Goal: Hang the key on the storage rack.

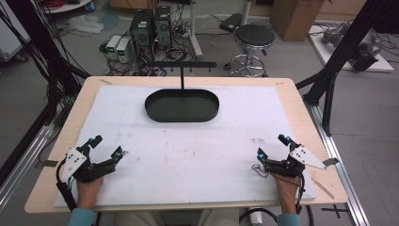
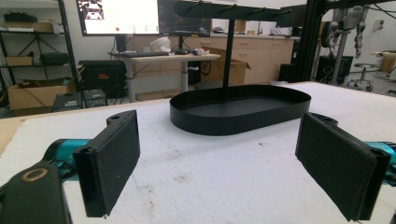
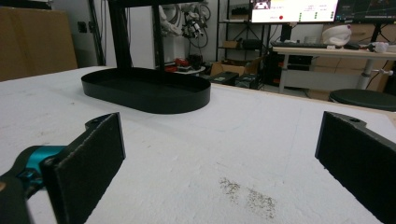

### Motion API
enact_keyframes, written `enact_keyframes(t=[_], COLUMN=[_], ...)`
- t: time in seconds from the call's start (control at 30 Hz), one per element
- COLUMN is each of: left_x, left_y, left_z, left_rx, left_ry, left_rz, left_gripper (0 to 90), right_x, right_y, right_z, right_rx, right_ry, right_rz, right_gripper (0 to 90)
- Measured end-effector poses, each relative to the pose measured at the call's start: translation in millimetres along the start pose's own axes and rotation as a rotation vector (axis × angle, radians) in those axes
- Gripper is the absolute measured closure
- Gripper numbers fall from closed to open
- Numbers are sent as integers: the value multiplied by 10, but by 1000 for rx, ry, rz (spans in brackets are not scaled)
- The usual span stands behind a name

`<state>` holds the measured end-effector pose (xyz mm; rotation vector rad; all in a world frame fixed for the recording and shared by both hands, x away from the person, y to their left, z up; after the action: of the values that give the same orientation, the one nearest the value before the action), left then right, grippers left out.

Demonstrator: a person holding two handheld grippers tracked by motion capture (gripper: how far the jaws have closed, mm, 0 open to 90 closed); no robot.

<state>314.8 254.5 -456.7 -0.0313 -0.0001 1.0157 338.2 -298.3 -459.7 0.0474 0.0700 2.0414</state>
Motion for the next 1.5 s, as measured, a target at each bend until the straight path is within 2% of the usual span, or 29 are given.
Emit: enact_keyframes(t=[0.17, 0.3, 0.7, 0.8, 0.9, 1.03, 1.17, 1.23, 1.33, 1.43, 1.5], left_x=[-9, -4, -2, -4, 1, 1, 3, 4, 4, 3, 7], left_y=[6, 7, 7, 8, 10, 10, 8, 7, 7, 5, 8], left_z=[1, 2, 3, 4, 4, 4, 4, 4, 4, 4, 3], left_rx=[-3, -6, -6, -8, -8, -7, -8, -8, -7, -8, -5], left_ry=[-12, -4, -2, -4, -2, -3, 0, 3, 1, 3, 0], left_rz=[0, 0, -1, -1, 1, 1, 0, 1, -1, -1, -1], left_gripper=[143, 143, 143, 143, 143, 143, 143, 142, 143, 143, 143], right_x=[9, 13, -24, -32, -33, -21, -49, -56, -83, -87, -68], right_y=[5, 0, -13, -29, -43, -34, -13, 7, 21, 29, 31], right_z=[-2, -2, 2, 0, 9, 71, 191, 250, 337, 411, 456], right_rx=[-1, 1, 12, 34, 41, 57, 64, 80, 107, 148, 176], right_ry=[5, 20, -21, -32, 6, -1, 19, 4, 24, 43, 63], right_rz=[-4, -7, -3, 7, 21, 62, 91, 114, 146, 202, 259], right_gripper=[8, 8, 8, 7, 8, 8, 8, 8, 8, 8, 8])
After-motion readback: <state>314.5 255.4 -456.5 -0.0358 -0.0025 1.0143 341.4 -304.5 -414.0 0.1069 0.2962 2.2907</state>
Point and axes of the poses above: each handheld gripper's, and its own axes: y roughly backward along the jaws, z roughly out of its top, x roughly to its left, the point moved 6 cm from there along -y, roughly forward along the jaws, and after that the axes turned 5 degrees about -z, right-handed, at the moved point
